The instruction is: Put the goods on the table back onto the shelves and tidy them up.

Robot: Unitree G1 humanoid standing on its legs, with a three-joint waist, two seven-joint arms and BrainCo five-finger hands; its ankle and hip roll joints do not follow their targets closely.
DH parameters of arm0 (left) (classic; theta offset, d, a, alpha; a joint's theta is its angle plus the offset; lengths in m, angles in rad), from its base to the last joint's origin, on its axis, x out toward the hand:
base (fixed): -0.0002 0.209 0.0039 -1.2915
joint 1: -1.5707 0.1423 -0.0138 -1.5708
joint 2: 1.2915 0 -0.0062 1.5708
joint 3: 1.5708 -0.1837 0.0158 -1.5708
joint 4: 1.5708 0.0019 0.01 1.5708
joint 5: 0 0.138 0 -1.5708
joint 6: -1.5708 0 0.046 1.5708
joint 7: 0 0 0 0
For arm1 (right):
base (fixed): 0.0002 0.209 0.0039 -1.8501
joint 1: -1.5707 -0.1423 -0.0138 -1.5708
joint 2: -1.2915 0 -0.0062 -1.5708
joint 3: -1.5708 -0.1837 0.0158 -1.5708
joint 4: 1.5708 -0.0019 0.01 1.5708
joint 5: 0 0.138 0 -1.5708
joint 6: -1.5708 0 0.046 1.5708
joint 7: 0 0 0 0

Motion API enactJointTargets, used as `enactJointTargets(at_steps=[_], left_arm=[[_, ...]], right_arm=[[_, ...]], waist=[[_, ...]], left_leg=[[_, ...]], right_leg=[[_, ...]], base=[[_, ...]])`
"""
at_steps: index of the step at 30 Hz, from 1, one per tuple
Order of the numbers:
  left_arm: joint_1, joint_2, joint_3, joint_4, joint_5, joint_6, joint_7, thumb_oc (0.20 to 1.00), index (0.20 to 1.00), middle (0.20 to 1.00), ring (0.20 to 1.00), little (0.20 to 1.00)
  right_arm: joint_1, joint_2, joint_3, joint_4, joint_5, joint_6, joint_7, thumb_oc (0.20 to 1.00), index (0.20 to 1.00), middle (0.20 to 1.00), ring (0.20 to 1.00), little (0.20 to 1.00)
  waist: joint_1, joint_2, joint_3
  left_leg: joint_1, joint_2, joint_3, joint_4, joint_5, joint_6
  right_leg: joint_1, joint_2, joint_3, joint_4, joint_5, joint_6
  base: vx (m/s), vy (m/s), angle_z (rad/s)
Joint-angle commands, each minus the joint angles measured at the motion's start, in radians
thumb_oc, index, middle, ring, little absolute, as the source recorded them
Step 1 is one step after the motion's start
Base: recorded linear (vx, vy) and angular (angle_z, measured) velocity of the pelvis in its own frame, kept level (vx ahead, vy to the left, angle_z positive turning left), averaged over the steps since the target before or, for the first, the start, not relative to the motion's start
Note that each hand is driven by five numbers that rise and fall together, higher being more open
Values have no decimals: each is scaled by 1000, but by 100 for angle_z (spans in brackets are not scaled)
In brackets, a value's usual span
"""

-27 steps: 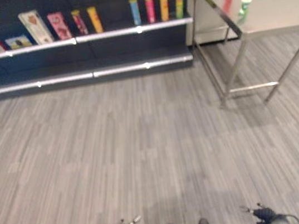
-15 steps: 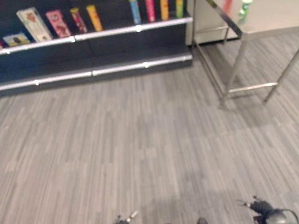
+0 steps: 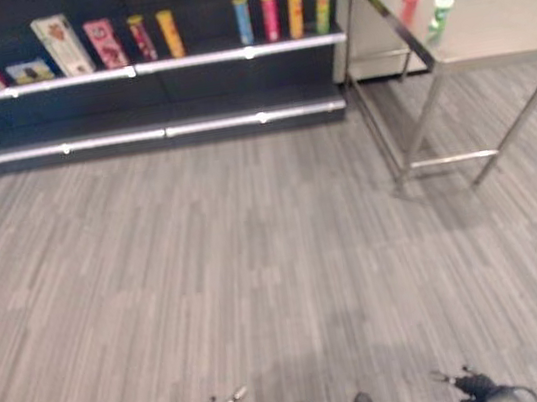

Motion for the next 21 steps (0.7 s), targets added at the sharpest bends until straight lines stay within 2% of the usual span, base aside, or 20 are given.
enactJointTargets(at_steps=[1,14,21], left_arm=[[-46,9,3,57,14,-21,3,1000,1000,1000,1000,1000],[-64,32,-4,44,37,-23,12,1000,1000,1000,1000,1000],[-77,39,-8,48,40,-23,16,1000,1000,1000,1000,1000]], right_arm=[[-40,-29,-5,25,5,-22,-9,1000,1000,1000,1000,1000],[-69,-21,7,16,10,-23,-11,1000,1000,1000,1000,1000],[-94,-27,28,9,-20,-18,-15,1000,1000,1000,1000,1000]], waist=[[-3,-12,-24],[5,-11,-12],[16,-22,12]], left_leg=[[-30,41,-11,-1,-26,-87],[-60,27,-12,-1,-24,-70],[-91,9,-21,16,-31,-44]], right_leg=[[3,-92,2,7,-56,131],[-43,-103,27,16,-38,144],[-99,-120,45,91,-49,152]], base=[[-10,34,0],[-4,31,-1],[-7,83,-6]])
